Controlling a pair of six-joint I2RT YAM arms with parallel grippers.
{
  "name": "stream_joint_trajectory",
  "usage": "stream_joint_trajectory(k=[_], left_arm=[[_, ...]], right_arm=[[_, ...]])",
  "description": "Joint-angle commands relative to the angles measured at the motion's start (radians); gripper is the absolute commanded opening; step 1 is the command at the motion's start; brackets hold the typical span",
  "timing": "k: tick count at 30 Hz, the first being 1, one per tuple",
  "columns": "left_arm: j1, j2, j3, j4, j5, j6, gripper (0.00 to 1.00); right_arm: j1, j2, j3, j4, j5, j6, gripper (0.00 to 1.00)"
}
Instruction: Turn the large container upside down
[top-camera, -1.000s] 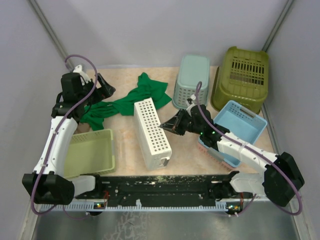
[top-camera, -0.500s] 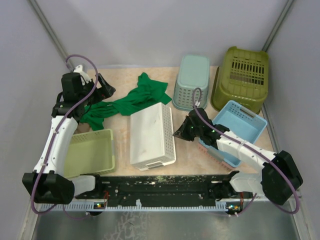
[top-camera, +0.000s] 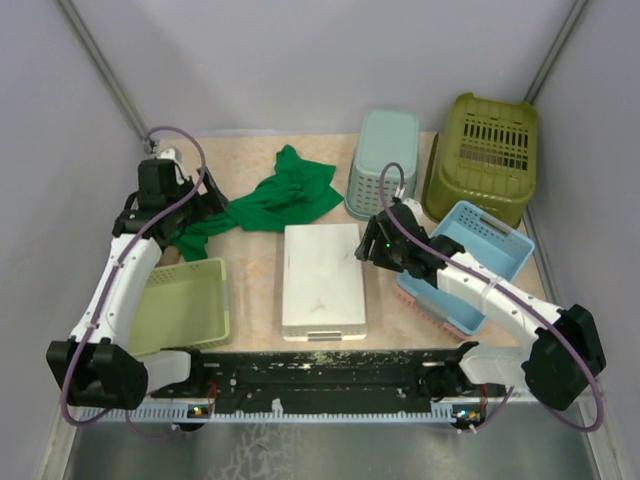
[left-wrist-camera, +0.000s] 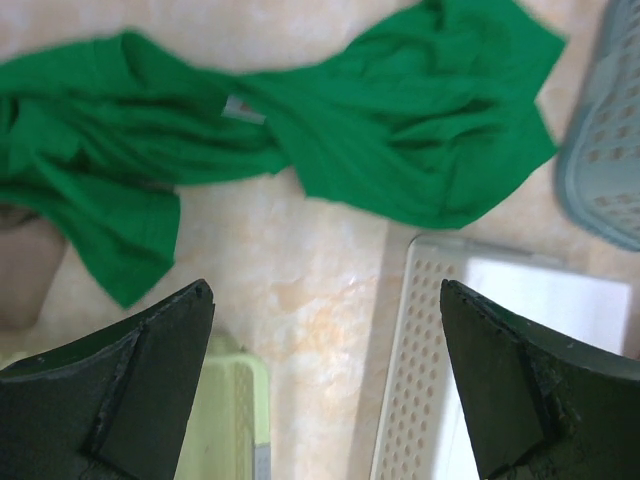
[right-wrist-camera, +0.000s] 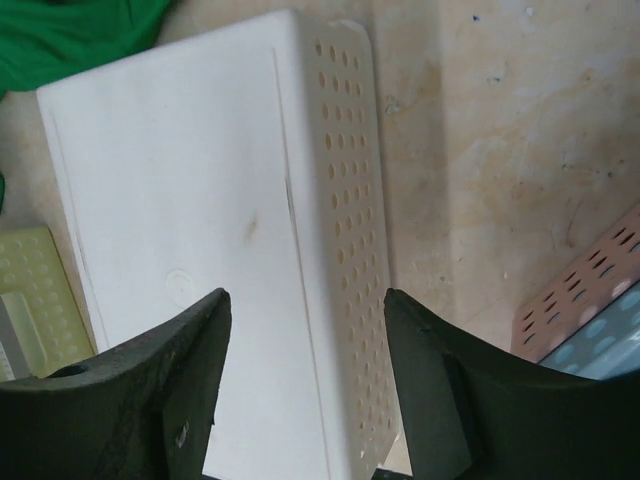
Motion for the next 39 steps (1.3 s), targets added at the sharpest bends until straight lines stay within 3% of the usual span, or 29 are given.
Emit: stream_joint_trajectory(k=[1,7,17,23,30,35,39], left_arm=[[-0.073,-0.028,-0.075,-0.171,-0.199,-0.065,0.99],[-0.158,-0.074,-0.223,-0.291,-0.343,-0.261,0.99],[-0.161,-0.054,-0.35,-0.206,-0.346,-0.397,0.97],[-0.261,0.025,-0.337,-0.134,-0.337,-0.408,0.87],[-0.435,0.103,-0.294,0.024,-0.147,-0.255,0.9],[-0.46,0.097,-0.187,-0.108,-0.264,-0.171,0.99],[-0.42,0.078,-0.129,-0.201,-0.402,-0.243,1.0]], right_arm=[[-0.006,-0.01,0.104,-0.02,0.084,-0.1,0.64],[-0.006,-0.006,0.14,0.008,0.078,-0.159,0.69],[-0.006,0.012,0.141,0.012,0.055,-0.19,0.7],[-0.006,0.009,0.136,0.012,0.056,-0.189,0.7],[-0.006,0.011,0.131,0.009,0.073,-0.184,0.69],[-0.006,0.024,0.143,0.013,0.065,-0.19,0.69],[-0.006,0.031,0.148,0.029,0.051,-0.194,0.69]])
